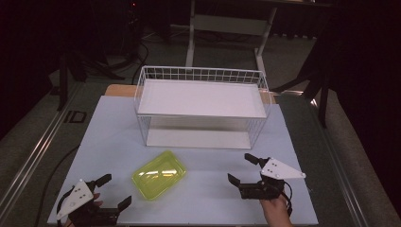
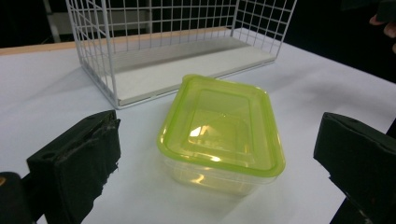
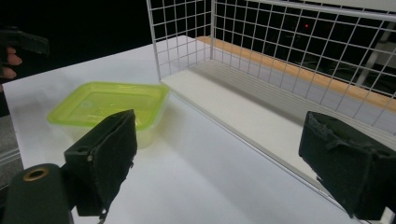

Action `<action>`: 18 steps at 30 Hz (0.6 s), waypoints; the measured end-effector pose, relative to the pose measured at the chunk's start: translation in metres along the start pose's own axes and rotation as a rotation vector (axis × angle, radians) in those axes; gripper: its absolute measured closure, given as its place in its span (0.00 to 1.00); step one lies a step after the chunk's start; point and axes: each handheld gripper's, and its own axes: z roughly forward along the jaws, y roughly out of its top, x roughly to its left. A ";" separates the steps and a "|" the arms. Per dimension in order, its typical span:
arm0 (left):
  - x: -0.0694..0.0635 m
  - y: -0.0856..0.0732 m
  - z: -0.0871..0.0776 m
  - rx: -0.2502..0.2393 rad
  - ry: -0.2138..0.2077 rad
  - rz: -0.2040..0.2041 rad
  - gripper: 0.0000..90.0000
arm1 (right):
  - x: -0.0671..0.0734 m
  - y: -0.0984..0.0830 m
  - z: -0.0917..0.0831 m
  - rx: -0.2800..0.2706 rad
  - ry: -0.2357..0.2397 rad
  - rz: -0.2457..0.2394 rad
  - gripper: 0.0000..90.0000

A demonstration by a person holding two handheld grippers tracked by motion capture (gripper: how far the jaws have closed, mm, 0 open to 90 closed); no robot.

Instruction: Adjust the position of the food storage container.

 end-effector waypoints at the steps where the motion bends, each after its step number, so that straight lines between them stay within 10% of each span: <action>1: 0.000 0.000 0.000 0.012 0.002 -0.001 0.02 | 0.000 0.000 0.000 -0.001 -0.003 0.000 0.13; 4: 0.000 0.001 0.000 0.029 -0.001 -0.007 0.02 | -0.001 0.000 -0.002 -0.011 0.001 0.010 0.13; 12: 0.002 0.006 0.004 0.262 -0.058 0.050 0.02 | 0.001 0.002 -0.001 -0.019 0.014 0.018 0.13; 18: 0.012 -0.006 0.014 0.383 -0.040 0.027 0.39 | 0.004 0.003 -0.003 -0.029 0.009 0.001 0.13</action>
